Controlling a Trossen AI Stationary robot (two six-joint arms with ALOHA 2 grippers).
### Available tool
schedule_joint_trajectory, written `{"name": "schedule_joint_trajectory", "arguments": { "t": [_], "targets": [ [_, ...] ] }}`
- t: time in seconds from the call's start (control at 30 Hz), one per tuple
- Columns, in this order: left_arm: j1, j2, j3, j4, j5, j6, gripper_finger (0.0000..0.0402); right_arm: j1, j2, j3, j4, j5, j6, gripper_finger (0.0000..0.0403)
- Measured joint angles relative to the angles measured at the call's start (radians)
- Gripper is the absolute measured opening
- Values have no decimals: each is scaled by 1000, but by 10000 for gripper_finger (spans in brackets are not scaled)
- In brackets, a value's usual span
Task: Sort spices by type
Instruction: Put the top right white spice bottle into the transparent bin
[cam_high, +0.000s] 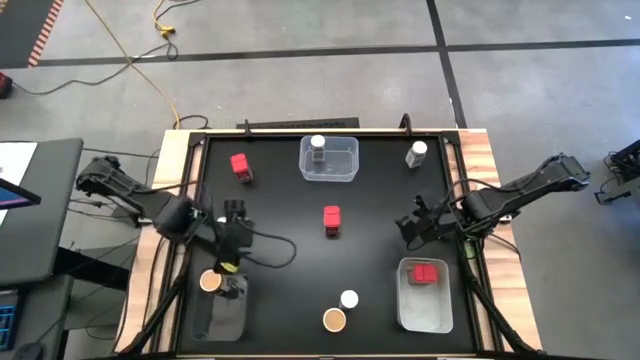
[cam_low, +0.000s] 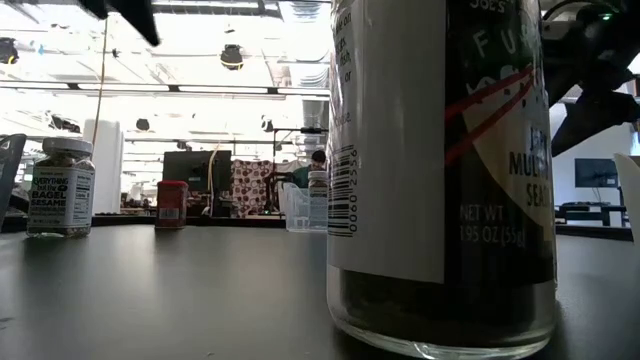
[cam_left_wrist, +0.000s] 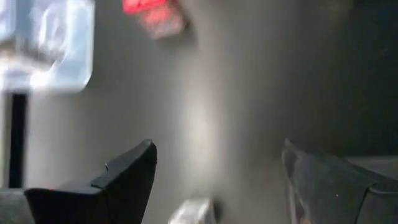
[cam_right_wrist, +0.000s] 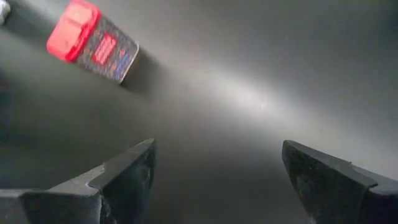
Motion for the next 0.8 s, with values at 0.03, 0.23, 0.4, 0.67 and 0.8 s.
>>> {"name": "schedule_joint_trajectory", "arguments": {
  "t": [0.03,0.23,0.4,0.67,0.8],
  "targets": [
    [21,-7,-17,56,24,42,333,0,4,0,7,20,0,372],
    [178,-92,-203,280,158,129,333,-55,35,0,136,213,-41,372],
    [269,-212,-352,398,186,92,333,-188,25,10,327,182,-327,371],
    [341,-328,-428,448,196,11,333,-524,34,216,330,-57,-833,345],
    [368,-343,-428,456,189,-11,333,-688,46,285,241,-157,-1054,325]
  ]
}}
